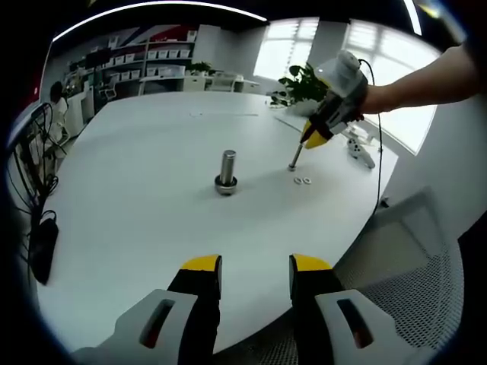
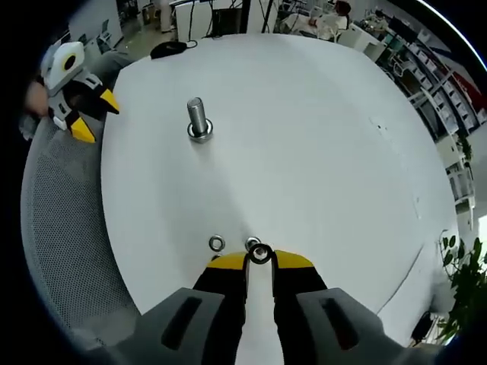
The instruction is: Place the washer onto the threaded stud by aligning its center hole with the stud, sliding it down to the base, and recovering from edge contact or off-axis alignment until the washer reaches the visible bottom stop.
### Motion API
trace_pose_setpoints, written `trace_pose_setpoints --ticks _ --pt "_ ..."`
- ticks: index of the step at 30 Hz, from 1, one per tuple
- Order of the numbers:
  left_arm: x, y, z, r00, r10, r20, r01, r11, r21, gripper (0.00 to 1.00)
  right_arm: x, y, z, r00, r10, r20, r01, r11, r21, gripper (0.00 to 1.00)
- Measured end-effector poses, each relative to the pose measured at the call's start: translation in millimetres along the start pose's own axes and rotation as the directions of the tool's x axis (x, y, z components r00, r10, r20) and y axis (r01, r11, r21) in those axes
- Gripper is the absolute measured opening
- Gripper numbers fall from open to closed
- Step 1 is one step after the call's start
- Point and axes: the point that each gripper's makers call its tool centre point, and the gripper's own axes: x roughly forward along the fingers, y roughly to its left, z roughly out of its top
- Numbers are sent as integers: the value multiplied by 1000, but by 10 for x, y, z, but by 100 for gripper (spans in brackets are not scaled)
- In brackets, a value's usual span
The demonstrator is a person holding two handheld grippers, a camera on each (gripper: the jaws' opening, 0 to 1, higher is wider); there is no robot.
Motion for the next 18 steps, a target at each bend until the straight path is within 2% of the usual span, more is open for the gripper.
trace_pose_setpoints --ticks 18 --pt "0 12 -6 1000 8 -4 -8 1000 1 33 125 17 -17 999 25 -26 -26 1000 -10 14"
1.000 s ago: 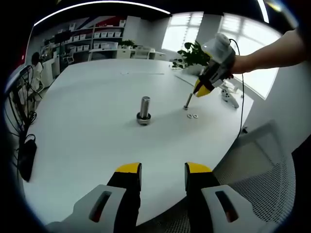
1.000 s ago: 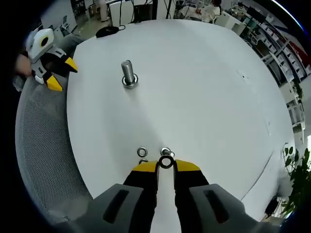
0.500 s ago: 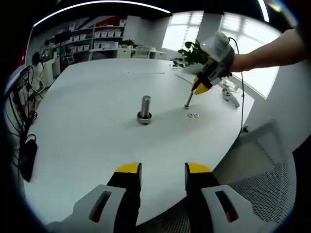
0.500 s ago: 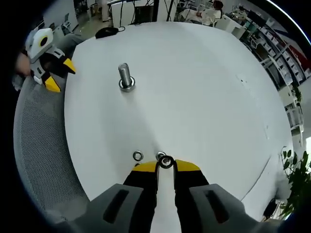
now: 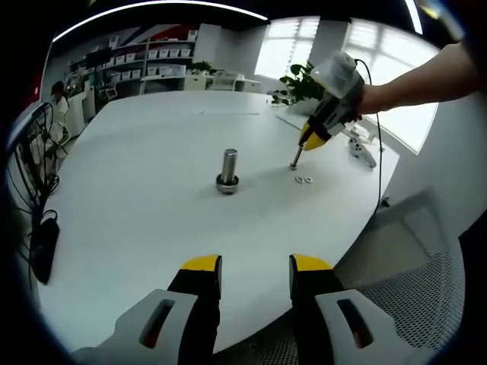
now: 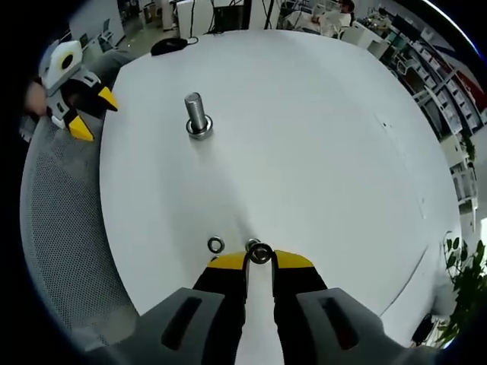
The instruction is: Place the washer onto the threaded stud by aligning its center hole with the stud, sliding it down to the base, and recovering from edge contact or off-axis alignment until the washer reaches the visible bottom stop.
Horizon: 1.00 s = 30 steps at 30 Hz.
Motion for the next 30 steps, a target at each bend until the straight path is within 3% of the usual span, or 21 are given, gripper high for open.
trace_pose_setpoints --ticks 30 --pt "10 11 -23 1000 9 -11 -9 1000 -2 33 406 62 -172 995 70 -77 -68 997 23 14"
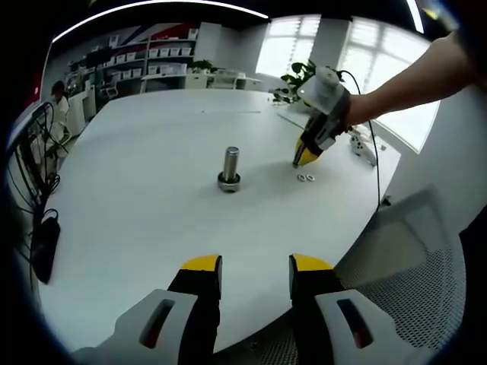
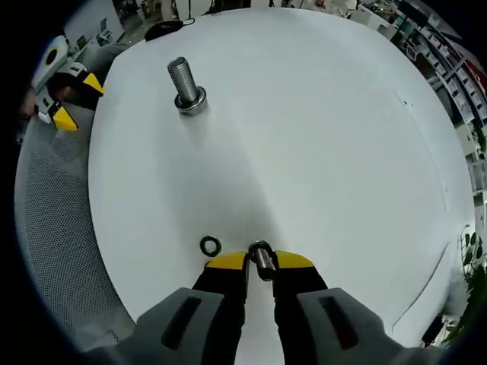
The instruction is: Place the washer onto the threaded stud by aligning its center hole with the stud, sliding it down to the base, and recovering from edge contact or off-axis alignment until the washer reaches the visible bottom stop.
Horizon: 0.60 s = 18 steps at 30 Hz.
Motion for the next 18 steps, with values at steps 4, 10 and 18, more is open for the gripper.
trace_pose_setpoints --ticks 4,10,18 --pt "1 -8 0 1000 -3 -2 3 1000 3 33 -6 0 8 1000 1 2 -1 1000 5 14" --pt "-1 -6 6 1000 -2 0 2 1000 0 33 5 -13 9 1000 0 4 0 1000 1 15" --pt "1 -7 7 1000 -4 3 4 1000 -1 33 2 -11 -29 1000 -2 -6 2 1000 12 20"
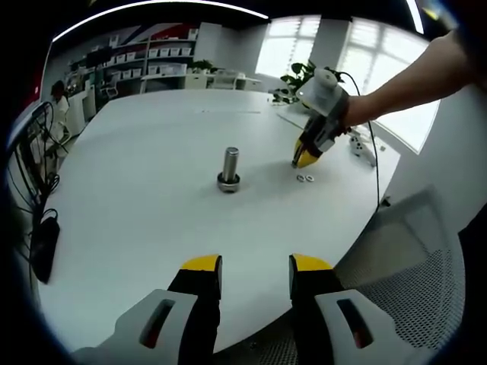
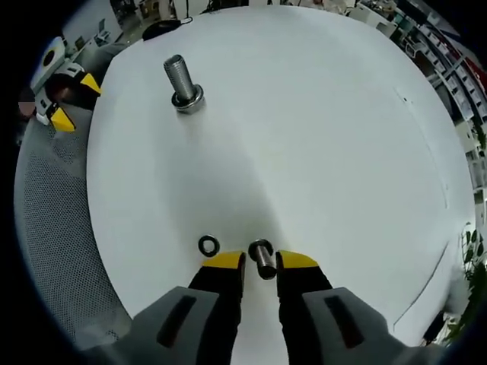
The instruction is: Place the washer onto the threaded stud by aligning its center hole with the stud, sliding it down to the base, and recovering from edge contact or off-axis alignment until the washer reaches the visible bottom stop.
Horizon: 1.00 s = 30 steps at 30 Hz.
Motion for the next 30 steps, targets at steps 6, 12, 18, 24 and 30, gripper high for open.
trace_pose_setpoints --ticks 6,12,18,24,30 --pt "-2 -6 3 1000 -1 0 1 1000 1 33 -29 -12 -40 1000 -6 2 6 1000 15 24" --pt "-1 -7 3 1000 -3 1 3 1000 1 33 -50 26 -114 1000 -6 -7 6 999 34 27" --pt "-5 -10 2 1000 -2 0 2 1000 1 34 -68 79 -184 1000 -5 -9 5 999 42 29" --pt "1 -17 -3 1000 -6 -1 6 1000 3 34 -99 105 -210 1000 -5 -5 5 998 59 32" --pt "-4 -20 6 1000 -8 3 8 1000 5 34 -98 190 -236 1000 8 -2 -8 998 68 35"
